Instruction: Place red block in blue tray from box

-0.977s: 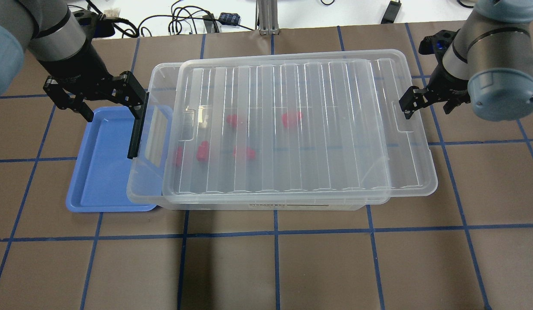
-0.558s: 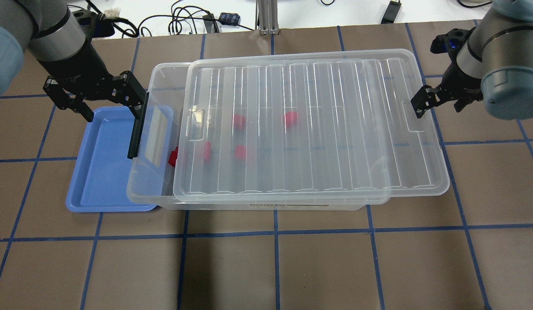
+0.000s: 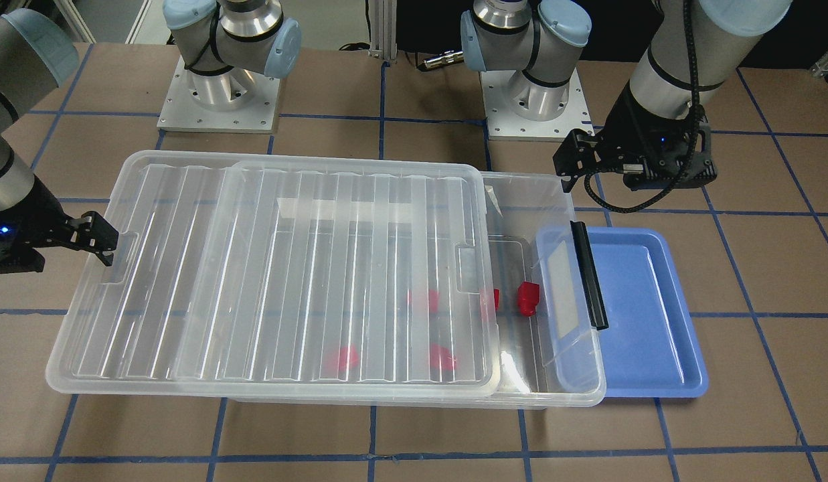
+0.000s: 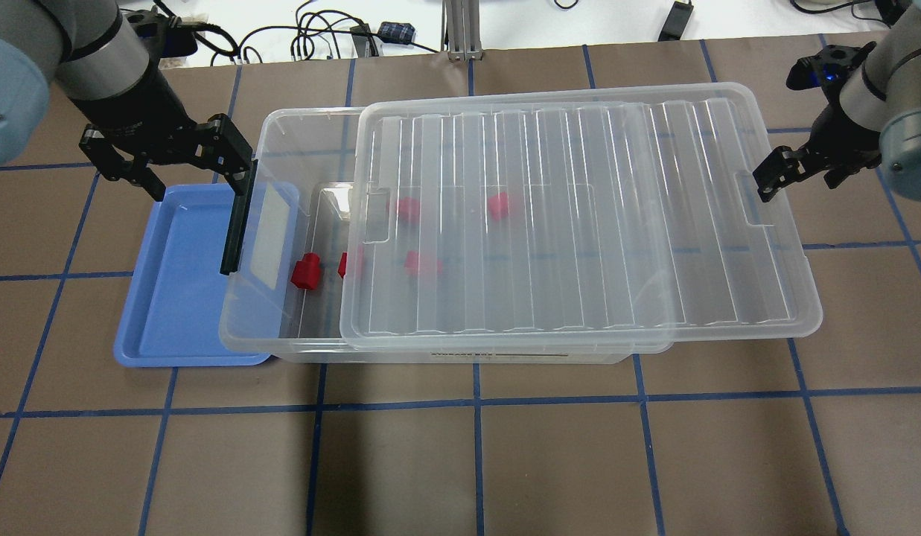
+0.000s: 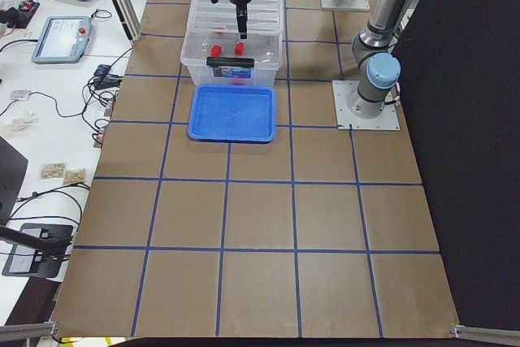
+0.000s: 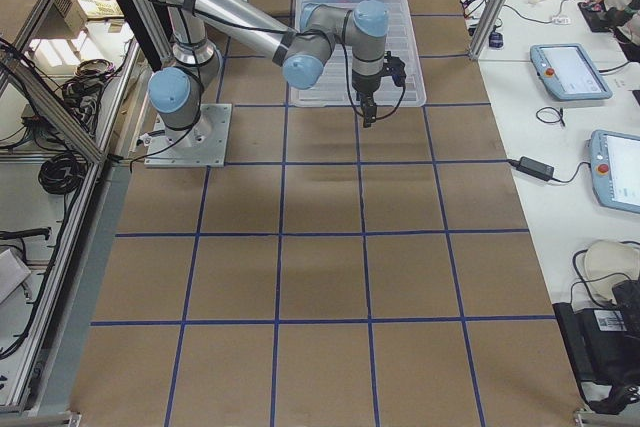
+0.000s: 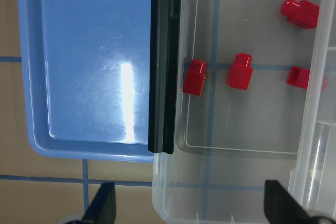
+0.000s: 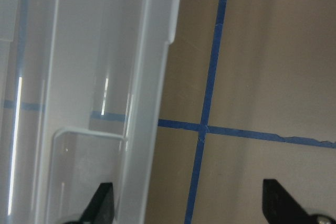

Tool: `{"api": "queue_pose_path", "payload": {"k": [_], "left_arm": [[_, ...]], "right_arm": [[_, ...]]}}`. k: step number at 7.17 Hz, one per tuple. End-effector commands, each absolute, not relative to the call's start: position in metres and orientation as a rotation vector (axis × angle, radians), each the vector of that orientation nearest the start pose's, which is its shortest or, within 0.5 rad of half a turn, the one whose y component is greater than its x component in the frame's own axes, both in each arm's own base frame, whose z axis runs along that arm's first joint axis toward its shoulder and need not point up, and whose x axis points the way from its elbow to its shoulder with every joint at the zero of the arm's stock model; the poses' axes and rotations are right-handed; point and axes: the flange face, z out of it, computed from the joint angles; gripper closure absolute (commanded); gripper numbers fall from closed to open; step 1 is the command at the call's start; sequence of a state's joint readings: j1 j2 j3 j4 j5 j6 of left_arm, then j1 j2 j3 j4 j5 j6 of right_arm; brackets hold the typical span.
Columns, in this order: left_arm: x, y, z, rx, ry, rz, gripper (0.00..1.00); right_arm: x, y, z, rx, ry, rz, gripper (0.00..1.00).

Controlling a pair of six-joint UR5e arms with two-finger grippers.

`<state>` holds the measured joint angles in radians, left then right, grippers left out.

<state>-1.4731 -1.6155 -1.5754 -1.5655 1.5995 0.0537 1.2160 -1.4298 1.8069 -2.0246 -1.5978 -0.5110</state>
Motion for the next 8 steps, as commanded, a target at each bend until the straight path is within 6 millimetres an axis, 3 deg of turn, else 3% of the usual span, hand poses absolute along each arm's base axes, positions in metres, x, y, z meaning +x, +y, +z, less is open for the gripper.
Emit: {"api": "queue_pose_path", "payload": {"k": [1,2,5,6,8], "left_arm": [[-0.079,-0.527,0.452,0.047,3.117,0.057,0.00],[-0.080,-0.530,0.448,0.148,3.116,0.070,0.00],[-0.082,-0.531,0.440,0.311,3.110,0.097,0.00],[-0.088,-0.529,0.433,0.365,3.108,0.118,0.00],[-0.124,-0.524,0.412,0.473,3.087,0.083,0.00]], "right_arm": [[-0.074,-0.544,0.350,-0.261,3.203,-0.120,0.00],[-0.094,-0.541,0.350,-0.249,3.204,-0.118,0.00],[-0.116,-0.538,0.351,-0.239,3.213,-0.117,0.00],[-0.135,-0.532,0.350,-0.190,3.212,-0.111,0.00],[-0.141,-0.531,0.350,-0.185,3.215,-0.111,0.00]]}}
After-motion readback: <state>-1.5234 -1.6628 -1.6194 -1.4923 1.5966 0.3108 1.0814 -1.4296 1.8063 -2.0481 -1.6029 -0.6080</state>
